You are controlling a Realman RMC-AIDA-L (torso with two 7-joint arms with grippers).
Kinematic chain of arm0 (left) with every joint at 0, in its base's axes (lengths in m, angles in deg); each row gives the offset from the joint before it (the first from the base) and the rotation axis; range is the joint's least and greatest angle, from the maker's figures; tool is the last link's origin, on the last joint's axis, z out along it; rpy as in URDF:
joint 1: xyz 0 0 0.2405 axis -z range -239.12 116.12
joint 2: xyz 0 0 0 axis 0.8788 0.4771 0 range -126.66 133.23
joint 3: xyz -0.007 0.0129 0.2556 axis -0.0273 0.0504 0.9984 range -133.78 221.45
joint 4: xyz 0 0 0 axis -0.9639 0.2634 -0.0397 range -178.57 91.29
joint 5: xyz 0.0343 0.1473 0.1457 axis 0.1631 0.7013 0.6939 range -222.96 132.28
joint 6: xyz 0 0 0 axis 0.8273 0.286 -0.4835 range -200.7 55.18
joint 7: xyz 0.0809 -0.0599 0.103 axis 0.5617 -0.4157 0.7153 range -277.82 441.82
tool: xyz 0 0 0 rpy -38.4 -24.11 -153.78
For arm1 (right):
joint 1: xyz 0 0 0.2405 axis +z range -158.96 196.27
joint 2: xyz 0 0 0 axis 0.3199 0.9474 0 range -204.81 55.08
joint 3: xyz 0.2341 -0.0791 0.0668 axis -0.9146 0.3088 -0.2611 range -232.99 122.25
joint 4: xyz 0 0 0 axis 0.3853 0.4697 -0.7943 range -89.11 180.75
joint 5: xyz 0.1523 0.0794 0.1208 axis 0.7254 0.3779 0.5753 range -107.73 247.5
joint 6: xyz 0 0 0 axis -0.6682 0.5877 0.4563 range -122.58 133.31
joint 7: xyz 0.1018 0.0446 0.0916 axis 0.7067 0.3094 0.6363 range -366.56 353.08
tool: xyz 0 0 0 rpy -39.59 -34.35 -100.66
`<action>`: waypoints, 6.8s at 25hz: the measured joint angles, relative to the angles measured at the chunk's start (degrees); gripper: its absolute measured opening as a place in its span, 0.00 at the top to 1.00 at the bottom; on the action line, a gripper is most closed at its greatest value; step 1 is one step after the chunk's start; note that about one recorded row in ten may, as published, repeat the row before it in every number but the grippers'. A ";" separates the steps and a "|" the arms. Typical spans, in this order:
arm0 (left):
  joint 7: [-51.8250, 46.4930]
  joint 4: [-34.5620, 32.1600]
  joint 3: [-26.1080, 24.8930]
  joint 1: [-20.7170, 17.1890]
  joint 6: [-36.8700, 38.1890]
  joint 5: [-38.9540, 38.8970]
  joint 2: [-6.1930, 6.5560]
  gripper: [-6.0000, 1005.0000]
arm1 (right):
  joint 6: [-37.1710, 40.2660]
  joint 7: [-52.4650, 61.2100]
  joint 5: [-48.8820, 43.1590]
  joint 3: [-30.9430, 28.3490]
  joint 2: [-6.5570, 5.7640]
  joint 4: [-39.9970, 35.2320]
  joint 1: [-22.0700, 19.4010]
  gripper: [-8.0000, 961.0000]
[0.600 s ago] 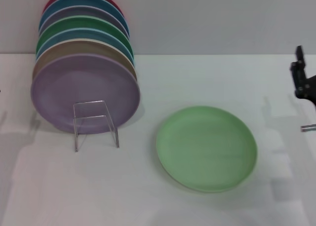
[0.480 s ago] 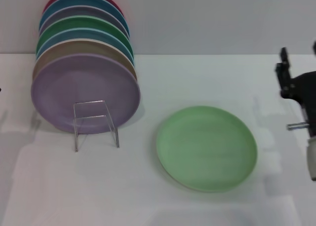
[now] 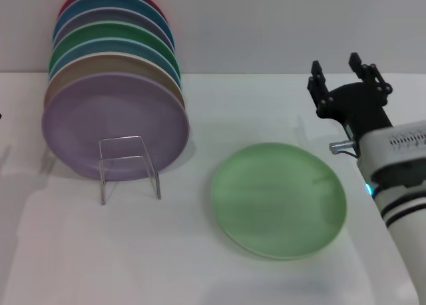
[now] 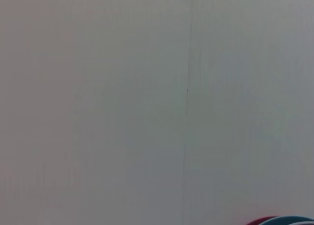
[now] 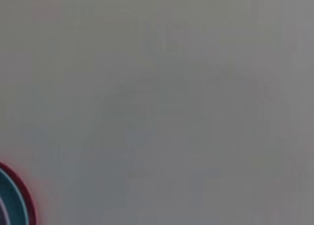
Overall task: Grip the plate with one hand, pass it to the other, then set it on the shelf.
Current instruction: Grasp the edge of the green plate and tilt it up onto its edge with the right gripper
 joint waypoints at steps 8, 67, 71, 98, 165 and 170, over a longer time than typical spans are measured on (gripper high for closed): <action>-0.11 -0.73 0.02 0.20 -0.41 0.00 -0.05 0.23 | -23.11 -8.90 -0.06 -12.49 -0.93 14.78 -6.41 0.35; -0.29 -0.26 -1.30 1.85 -0.22 -0.53 0.84 0.23 | -134.33 11.76 -31.60 -75.53 -1.02 18.94 9.73 0.36; -0.36 -0.15 -1.30 1.95 -0.30 -0.53 0.94 0.23 | -134.32 11.83 -32.58 -75.85 -0.90 18.57 9.75 0.36; -0.37 -0.88 -2.24 3.80 -1.40 -0.53 0.96 0.24 | -131.99 10.94 -33.13 -75.47 -0.74 13.28 11.96 0.36; -4.81 -0.46 -1.25 -2.17 19.99 2.24 0.37 0.24 | -119.84 -35.74 2.73 -71.95 1.67 35.53 -14.24 0.97; -7.69 -0.03 6.07 -3.55 21.89 2.36 0.00 0.24 | -118.86 -55.55 19.75 -73.28 1.51 27.21 -16.54 0.97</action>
